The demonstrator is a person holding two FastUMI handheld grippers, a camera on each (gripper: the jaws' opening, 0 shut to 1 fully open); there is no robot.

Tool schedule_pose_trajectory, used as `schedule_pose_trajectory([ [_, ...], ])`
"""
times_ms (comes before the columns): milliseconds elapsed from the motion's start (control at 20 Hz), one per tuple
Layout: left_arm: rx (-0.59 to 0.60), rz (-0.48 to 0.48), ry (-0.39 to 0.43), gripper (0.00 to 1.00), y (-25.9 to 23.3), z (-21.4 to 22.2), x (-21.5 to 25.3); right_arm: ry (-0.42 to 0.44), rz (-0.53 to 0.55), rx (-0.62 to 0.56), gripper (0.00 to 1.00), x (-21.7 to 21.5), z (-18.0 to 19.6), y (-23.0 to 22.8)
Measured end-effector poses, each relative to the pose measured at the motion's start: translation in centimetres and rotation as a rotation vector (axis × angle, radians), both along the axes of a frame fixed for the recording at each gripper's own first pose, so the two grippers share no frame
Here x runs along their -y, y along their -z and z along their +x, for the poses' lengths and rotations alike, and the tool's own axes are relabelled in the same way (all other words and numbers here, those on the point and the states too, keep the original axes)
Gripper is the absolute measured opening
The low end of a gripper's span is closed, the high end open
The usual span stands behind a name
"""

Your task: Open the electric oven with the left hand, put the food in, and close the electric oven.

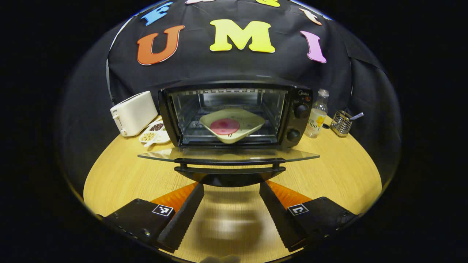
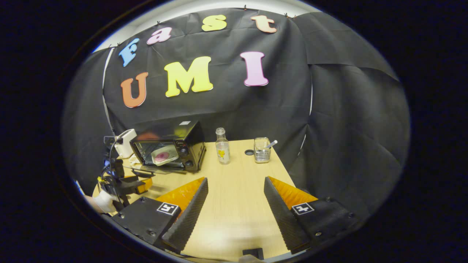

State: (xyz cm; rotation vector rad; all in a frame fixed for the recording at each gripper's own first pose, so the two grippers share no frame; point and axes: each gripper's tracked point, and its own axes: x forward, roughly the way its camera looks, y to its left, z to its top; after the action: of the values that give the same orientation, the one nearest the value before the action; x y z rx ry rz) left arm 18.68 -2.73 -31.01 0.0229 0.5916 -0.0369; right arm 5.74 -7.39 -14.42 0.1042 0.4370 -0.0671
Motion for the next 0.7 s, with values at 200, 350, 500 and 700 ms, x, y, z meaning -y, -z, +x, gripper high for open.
schedule_pose_trajectory([
  [200,0.128,-0.01,0.016,0.98,-5.1,2.9,1.0,0.024,0.0,0.007,0.96,1.0,-0.4,-0.2],
  [350,0.096,-0.02,0.025,0.97,-3.8,2.3,1.5,0.038,0.004,0.002,0.96,1.5,-0.5,0.1],
  [500,0.072,-0.022,0.028,0.98,-2.6,1.5,1.8,0.038,-0.001,-0.004,0.96,1.6,-0.5,0.3],
  [700,0.063,-0.013,0.03,0.97,-1.9,0.8,1.6,0.028,-0.006,-0.009,0.96,1.3,-0.3,0.5],
])
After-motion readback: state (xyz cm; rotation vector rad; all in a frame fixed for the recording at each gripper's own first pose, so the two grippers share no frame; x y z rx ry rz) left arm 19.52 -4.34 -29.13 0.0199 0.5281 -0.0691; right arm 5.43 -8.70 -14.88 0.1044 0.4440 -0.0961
